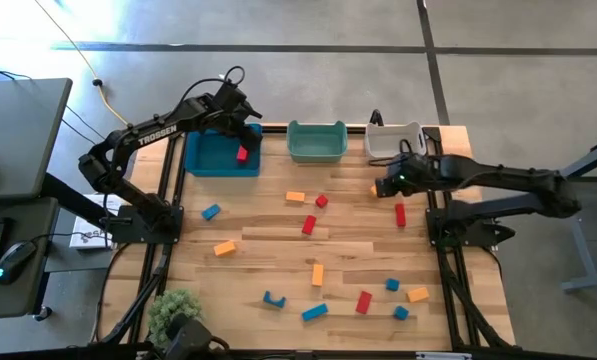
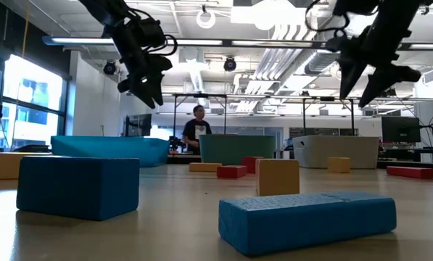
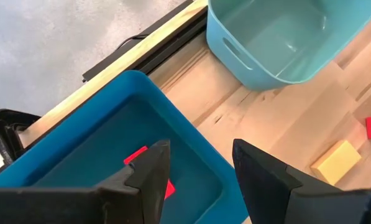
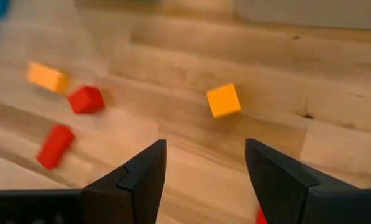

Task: Sort & place blocks by color
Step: Put the yellow block into the gray bin

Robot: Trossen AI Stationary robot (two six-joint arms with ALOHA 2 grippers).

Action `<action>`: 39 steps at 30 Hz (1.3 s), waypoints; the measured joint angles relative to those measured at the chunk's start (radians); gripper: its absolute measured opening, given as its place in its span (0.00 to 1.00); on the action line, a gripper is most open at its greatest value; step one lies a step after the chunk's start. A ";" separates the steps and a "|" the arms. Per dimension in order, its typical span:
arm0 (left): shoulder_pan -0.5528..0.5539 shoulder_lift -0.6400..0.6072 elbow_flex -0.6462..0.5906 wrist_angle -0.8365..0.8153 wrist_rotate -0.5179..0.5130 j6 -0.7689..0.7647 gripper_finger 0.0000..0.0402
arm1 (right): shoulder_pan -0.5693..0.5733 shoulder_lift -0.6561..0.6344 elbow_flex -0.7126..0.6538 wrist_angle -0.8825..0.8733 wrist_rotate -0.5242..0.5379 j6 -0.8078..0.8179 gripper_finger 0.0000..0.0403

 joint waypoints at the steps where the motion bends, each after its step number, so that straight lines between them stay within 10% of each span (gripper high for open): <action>1: -0.002 0.000 0.000 0.000 0.000 0.000 0.41 | -0.014 0.019 0.000 0.000 -0.028 -0.022 0.52; 18: -0.007 0.000 0.000 -0.001 0.000 -0.001 0.41 | -0.177 0.294 0.000 0.127 -0.091 -0.302 0.69; 39: -0.007 0.000 0.000 -0.001 0.000 -0.003 0.41 | -0.212 0.617 0.000 0.241 -0.090 -0.426 0.65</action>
